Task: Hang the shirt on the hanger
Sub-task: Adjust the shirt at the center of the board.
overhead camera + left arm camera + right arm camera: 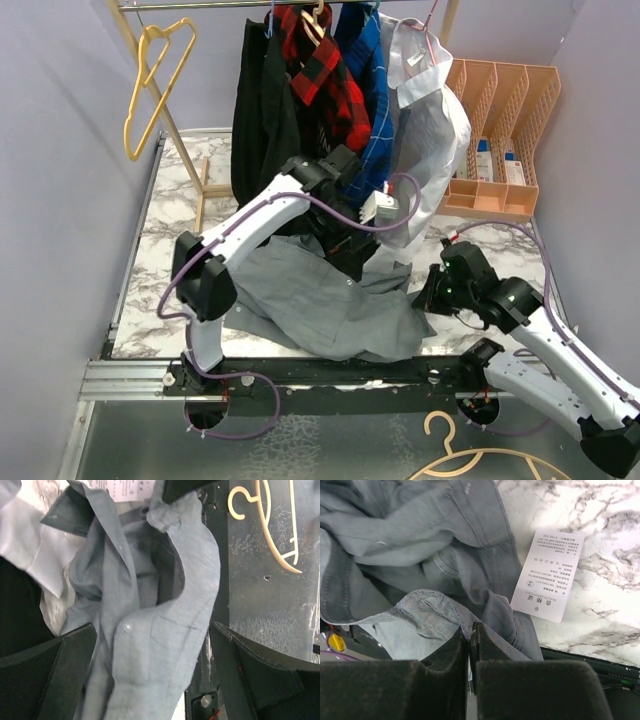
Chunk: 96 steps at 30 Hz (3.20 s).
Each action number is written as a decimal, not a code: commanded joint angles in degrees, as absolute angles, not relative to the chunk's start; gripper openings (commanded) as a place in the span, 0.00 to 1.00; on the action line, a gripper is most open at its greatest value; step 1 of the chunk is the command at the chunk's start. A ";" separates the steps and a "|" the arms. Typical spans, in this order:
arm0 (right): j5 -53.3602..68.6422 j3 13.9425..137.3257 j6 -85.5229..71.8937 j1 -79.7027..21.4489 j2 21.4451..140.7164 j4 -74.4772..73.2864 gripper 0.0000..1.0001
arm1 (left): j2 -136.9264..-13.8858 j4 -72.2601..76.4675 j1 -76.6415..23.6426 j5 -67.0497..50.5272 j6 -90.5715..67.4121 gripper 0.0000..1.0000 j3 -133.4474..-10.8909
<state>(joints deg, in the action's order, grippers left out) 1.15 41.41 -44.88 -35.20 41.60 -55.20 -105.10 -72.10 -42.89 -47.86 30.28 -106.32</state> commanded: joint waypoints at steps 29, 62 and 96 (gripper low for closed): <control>5.82 35.31 -48.92 -35.60 29.37 -59.15 0.01 | -124.72 -63.48 -55.28 -43.29 26.92 0.99 -118.11; 4.48 34.79 -51.08 -35.60 23.22 -61.16 0.01 | -117.00 -57.73 -55.09 -41.63 23.50 0.00 -110.72; -3.78 127.60 3.22 -35.68 79.80 -44.06 0.01 | -91.42 -20.04 -52.21 38.12 32.81 0.00 -144.84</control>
<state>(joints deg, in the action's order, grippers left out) -5.74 118.26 -4.51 -35.31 73.03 -47.86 -89.56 -32.34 -52.56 27.16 29.21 -133.67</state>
